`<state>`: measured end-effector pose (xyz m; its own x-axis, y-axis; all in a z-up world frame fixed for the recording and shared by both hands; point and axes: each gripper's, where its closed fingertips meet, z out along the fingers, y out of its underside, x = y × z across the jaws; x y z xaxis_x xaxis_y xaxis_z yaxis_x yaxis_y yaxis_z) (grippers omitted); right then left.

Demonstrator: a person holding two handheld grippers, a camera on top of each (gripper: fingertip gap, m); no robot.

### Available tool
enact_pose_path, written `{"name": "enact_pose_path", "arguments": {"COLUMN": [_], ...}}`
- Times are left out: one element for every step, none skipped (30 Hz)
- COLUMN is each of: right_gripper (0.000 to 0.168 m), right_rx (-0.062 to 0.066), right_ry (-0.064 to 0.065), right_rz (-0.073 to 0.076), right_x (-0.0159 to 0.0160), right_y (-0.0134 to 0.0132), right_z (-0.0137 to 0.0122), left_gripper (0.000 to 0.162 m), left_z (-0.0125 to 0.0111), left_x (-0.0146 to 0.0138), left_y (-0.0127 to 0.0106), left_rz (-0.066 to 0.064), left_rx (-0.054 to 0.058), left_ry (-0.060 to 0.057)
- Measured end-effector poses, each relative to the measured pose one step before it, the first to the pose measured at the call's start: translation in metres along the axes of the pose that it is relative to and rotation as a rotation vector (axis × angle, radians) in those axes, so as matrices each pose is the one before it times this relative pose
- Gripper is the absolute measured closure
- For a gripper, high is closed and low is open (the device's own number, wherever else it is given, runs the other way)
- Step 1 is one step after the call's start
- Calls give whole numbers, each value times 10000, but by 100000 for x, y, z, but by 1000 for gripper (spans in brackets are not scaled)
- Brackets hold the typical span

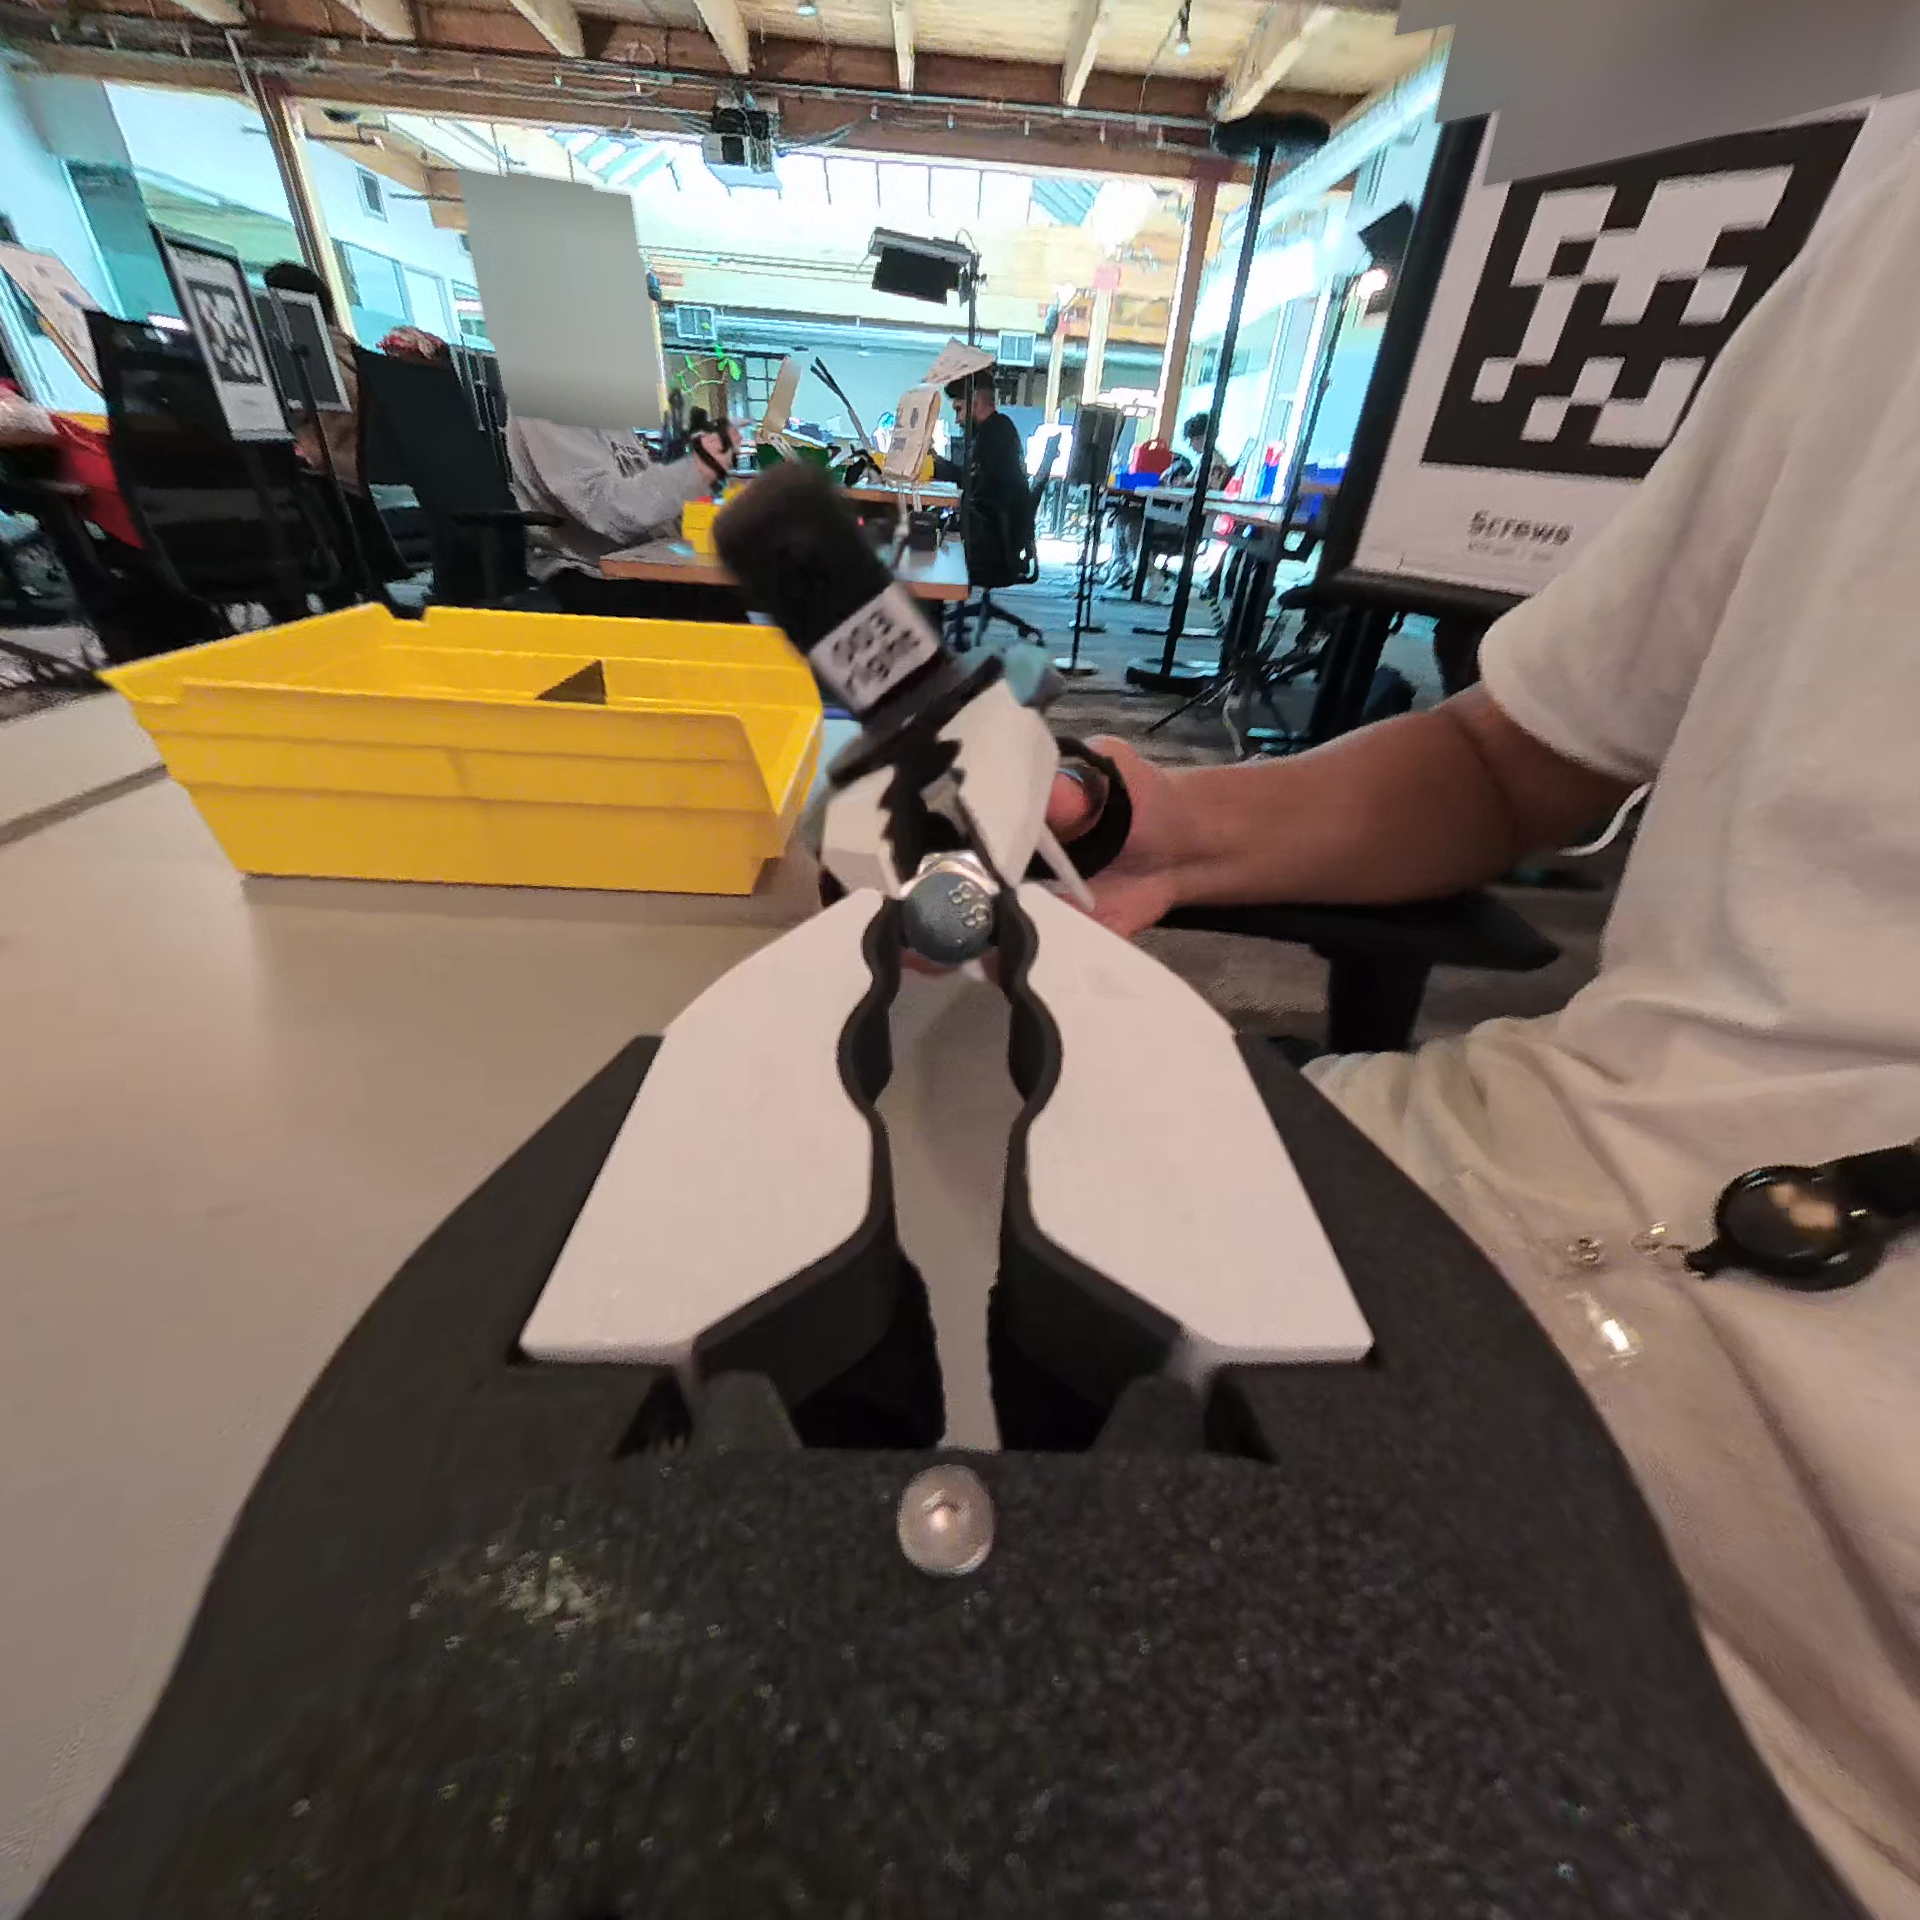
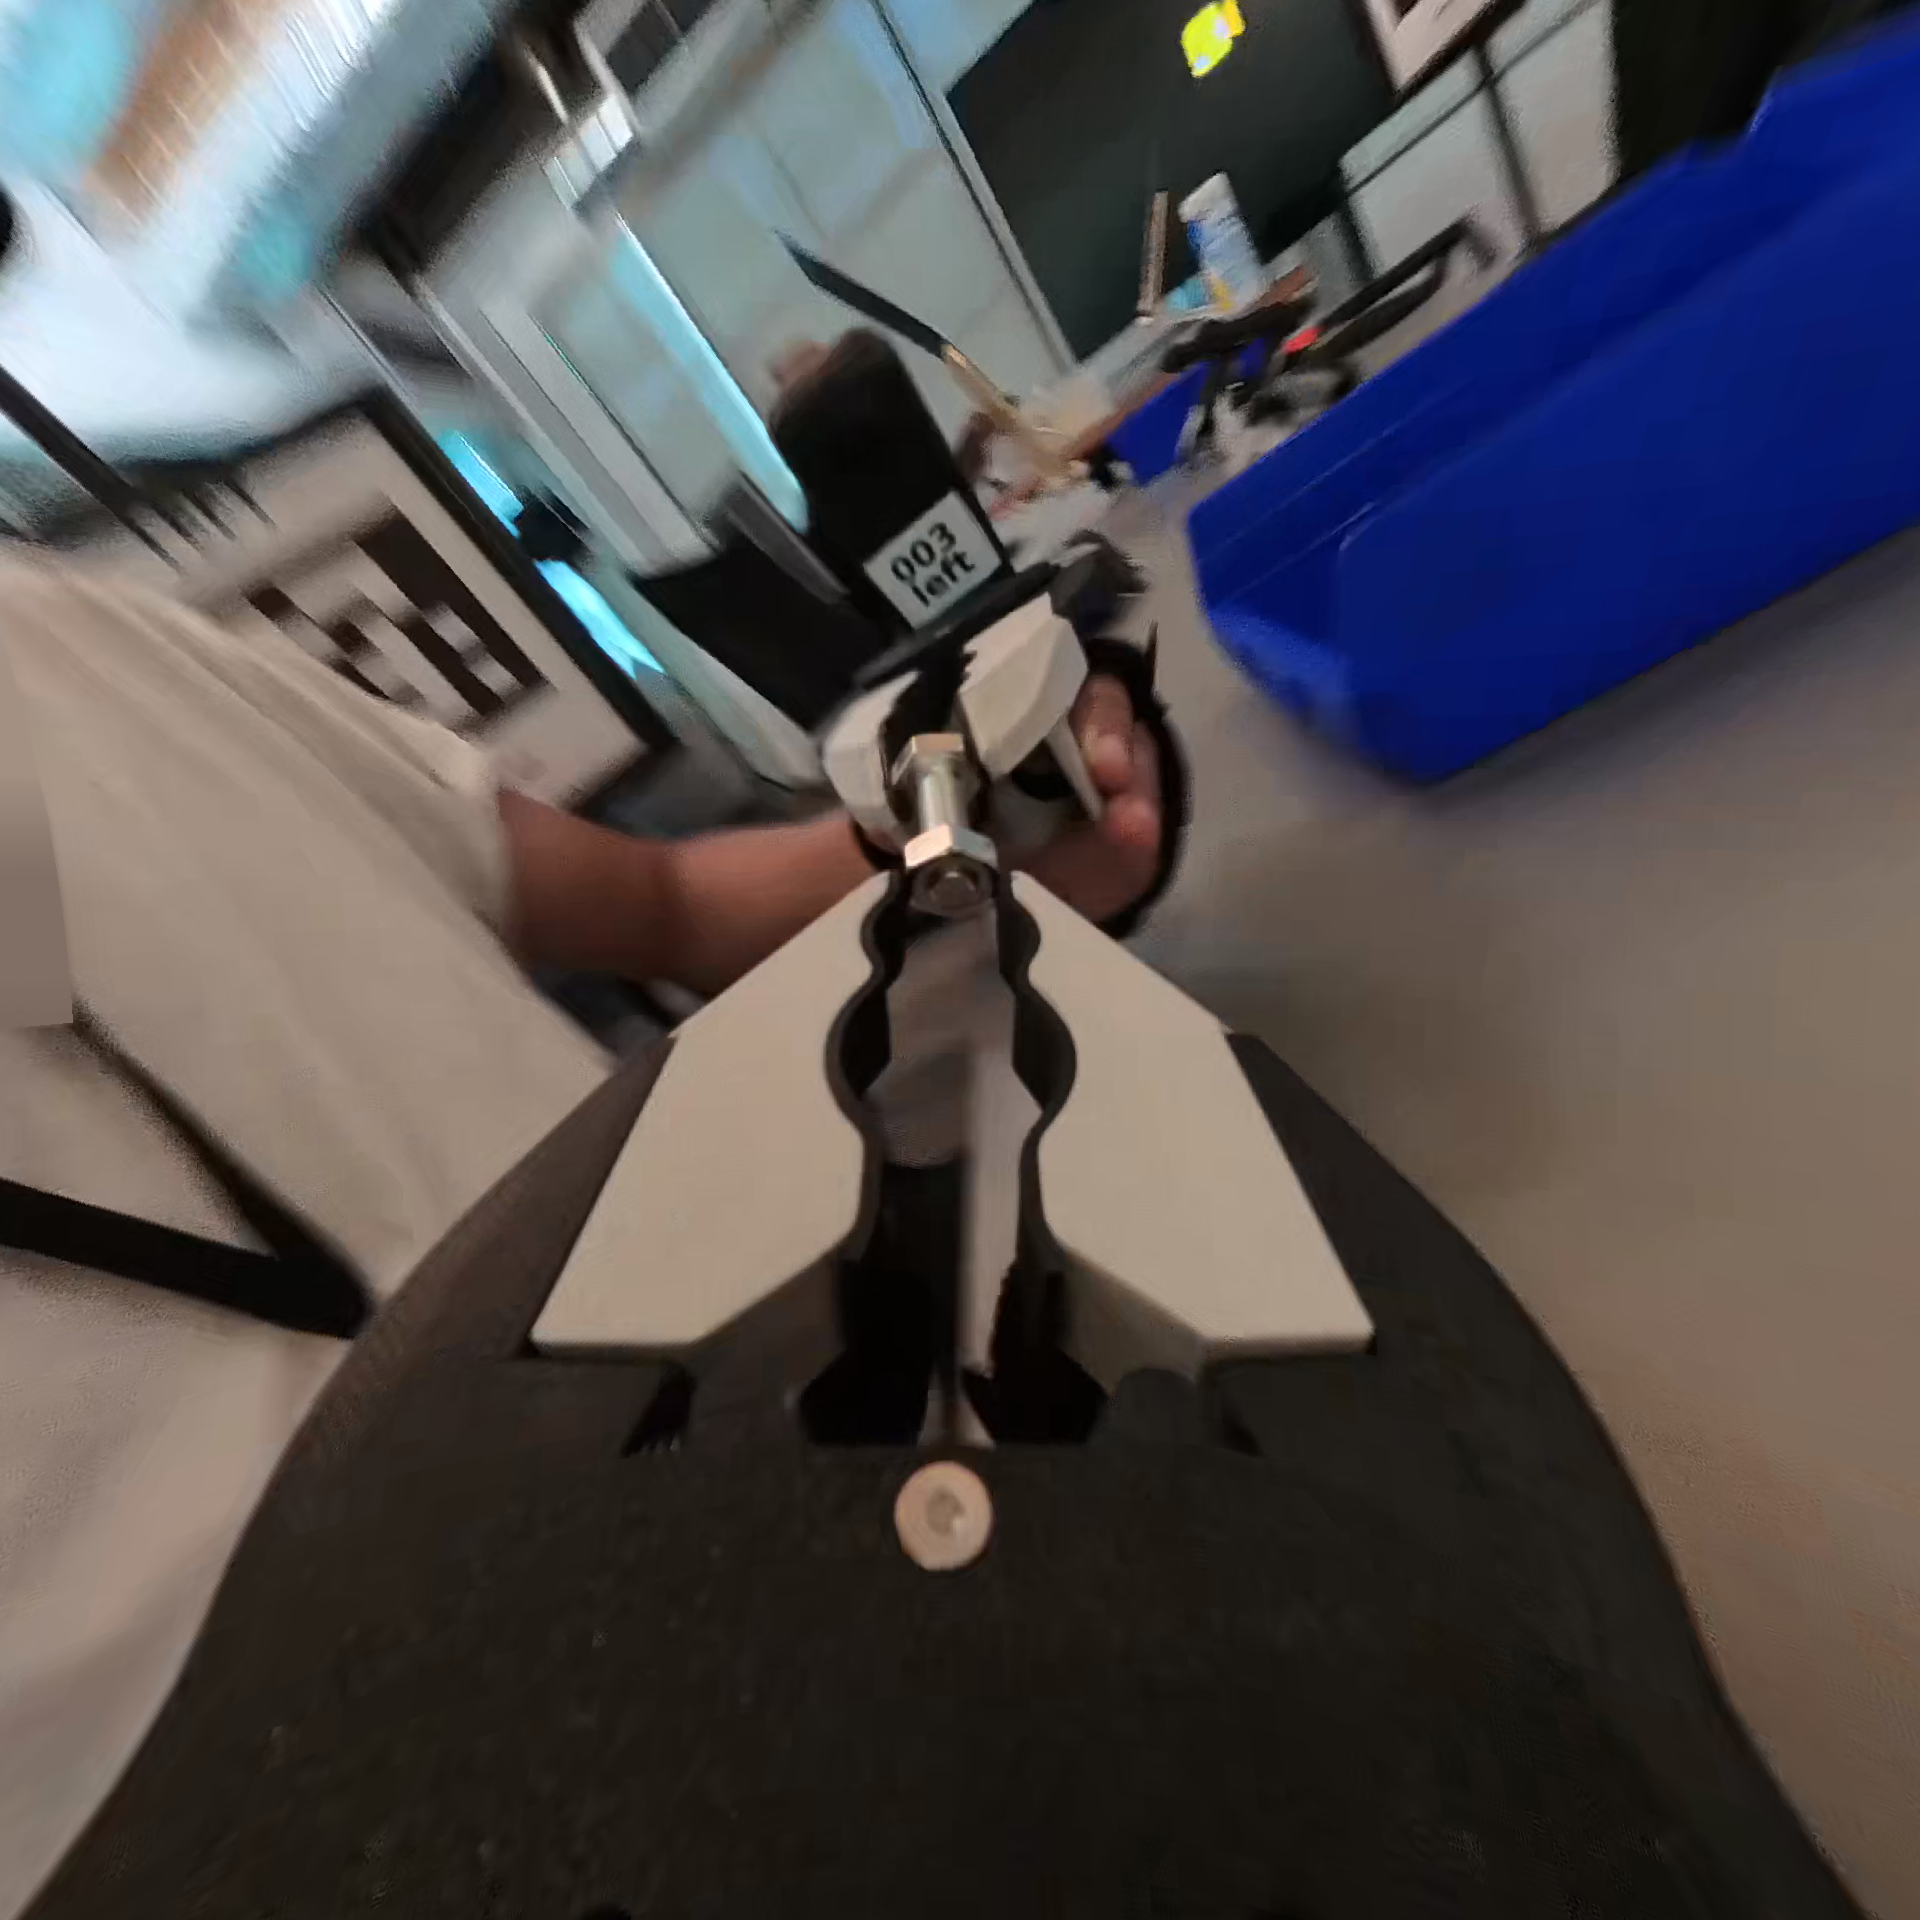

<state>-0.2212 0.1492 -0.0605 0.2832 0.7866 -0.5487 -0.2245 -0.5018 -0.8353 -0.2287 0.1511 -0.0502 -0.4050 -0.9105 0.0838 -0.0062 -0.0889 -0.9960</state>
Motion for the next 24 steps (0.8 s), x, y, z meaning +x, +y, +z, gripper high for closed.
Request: {"name": "enact_pose_path", "arguments": {"right_gripper": [152,152,152,152,152,152,152,152,151,151,152,152,151,148,142,136,131,129,125,124,127,127,126,126], "right_rx": [-321,-283,-250,-251,-257,-142,-123,-213,-342,-413,-429,-302,-101,-57,-60,-26,-60,-74,-45,-24,-74,-162,-159,-18], "right_ry": [695,631,637,849,914,680,739,834,829,797,606,460,334,-9,-163,-50,-28,-132,-246,-528,-1041,-1236,-841,-776], "right_rz": [-1663,-1697,-1815,-1927,-1522,-1171,-1039,-1129,-1371,-1524,-1508,-1176,-546,62,504,762,935,1097,1290,1494,1685,1830,1917,1971], "right_x": [-18,-154,-200,91,205,-124,4,172,175,143,3,-20,16,-133,-47,331,533,508,414,30,-735,-1020,-382,-219], "right_y": [24,-7,-18,102,181,14,-100,-41,60,163,260,184,50,85,195,270,398,447,399,355,380,510,570,283], "right_z": [111,19,-84,-135,-110,-103,-148,-133,-102,-95,-70,-86,-162,-212,-220,-215,-216,-217,-190,-142,-63,75,200,194], "left_gripper": [145,145,145,145,145,145,145,145,145,145,145,145,145,145,145,145,145,145,145,145,145,145,145,145], "left_z": [-97,-42,38,92,92,69,67,89,139,133,124,123,129,143,129,104,92,75,84,99,116,142,176,194], "left_x": [84,186,219,27,-57,98,79,-20,-74,-135,-172,-156,-154,-219,-198,-157,-166,-109,-26,-1,-13,-7,-14,-32], "left_y": [-99,-86,-18,137,161,71,2,-55,-46,34,71,-10,-143,-194,-241,-326,-415,-469,-479,-505,-463,-347,-183,-54], "left_rz": [-274,-224,-184,-103,-62,-157,-249,-209,-133,-103,-92,-64,-22,16,2,-56,-86,-103,-134,-137,-101,-75,-67,-36], "left_rx": [92,84,24,-61,-67,-17,-8,12,28,-14,-56,-27,40,73,101,156,211,249,271,282,268,201,103,26], "left_ry": [99,151,156,15,-14,142,165,94,56,42,36,55,51,16,53,105,111,154,215,215,189,177,156,121]}}
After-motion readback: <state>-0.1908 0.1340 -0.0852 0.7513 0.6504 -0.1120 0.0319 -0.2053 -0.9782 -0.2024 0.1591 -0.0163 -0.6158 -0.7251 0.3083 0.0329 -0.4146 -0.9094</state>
